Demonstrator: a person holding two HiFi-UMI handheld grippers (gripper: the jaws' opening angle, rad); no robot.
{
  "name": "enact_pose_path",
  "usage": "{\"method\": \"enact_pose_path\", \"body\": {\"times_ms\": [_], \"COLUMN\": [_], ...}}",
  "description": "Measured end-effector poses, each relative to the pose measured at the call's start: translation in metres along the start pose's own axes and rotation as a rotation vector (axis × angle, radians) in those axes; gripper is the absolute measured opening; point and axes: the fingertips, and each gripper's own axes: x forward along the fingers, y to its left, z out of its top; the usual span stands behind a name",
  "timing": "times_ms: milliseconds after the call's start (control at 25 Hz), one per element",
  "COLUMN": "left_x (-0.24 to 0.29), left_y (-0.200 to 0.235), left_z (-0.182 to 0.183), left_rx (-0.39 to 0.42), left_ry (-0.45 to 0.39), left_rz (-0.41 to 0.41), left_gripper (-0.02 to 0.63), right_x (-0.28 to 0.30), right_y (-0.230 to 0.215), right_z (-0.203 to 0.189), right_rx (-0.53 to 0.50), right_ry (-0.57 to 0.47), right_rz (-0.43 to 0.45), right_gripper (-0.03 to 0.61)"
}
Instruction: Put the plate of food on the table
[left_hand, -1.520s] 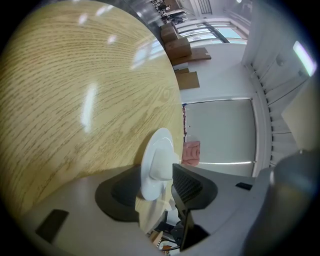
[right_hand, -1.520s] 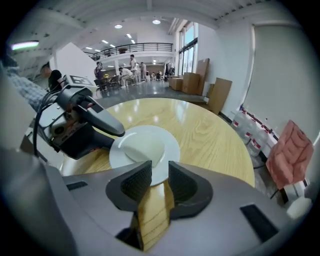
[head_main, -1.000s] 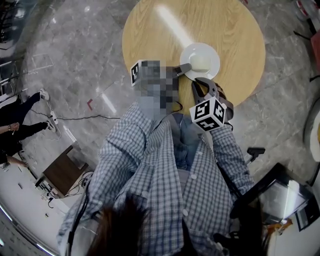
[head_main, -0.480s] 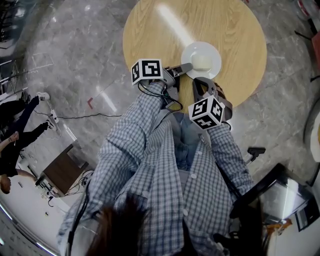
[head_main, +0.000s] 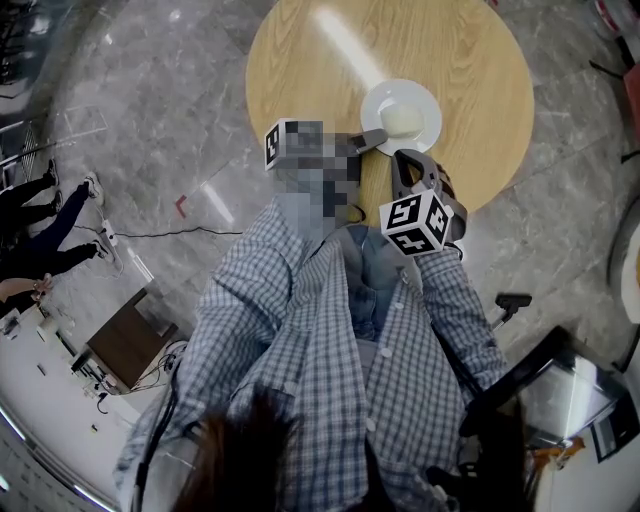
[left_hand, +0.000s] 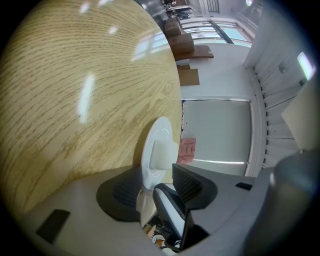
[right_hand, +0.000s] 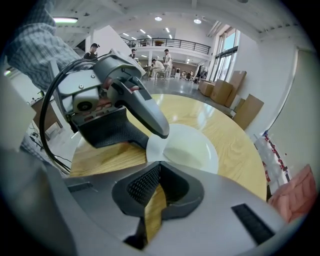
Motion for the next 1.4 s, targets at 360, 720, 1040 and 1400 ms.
{"method": "enact_pose_path", "body": {"times_ms": [360, 720, 1040, 1400], "left_x": [0.0, -0.001, 0.003, 0.0], "left_y": [0.001, 0.0, -0.001, -0.008], "left_z": [0.0, -0.002, -0.008, -0.008], "left_rx": [-0.019, -0.023, -0.023, 0.004], "left_ry": [-0.004, 0.001, 0.042, 0.019], "left_rz": [-0.011, -0.023, -0.047, -0.11], "left_gripper": [0.186, 0.186, 0.186, 0.183], "right_x": [0.001, 0.01, 0.012, 0.015], "right_y": [0.02, 0.018, 0.007, 0.007], "right_z": [0.008, 0.007, 0.002, 0.002], "right_rx": [-0.133, -0.303, -0.283, -0.226], "right_ry": [-0.006, 0.037, 0.052, 0.018], "right_rz": [0.046, -0.033, -0.055, -0.038], "right_gripper": [0.033, 0.055, 0.046, 0.048]}}
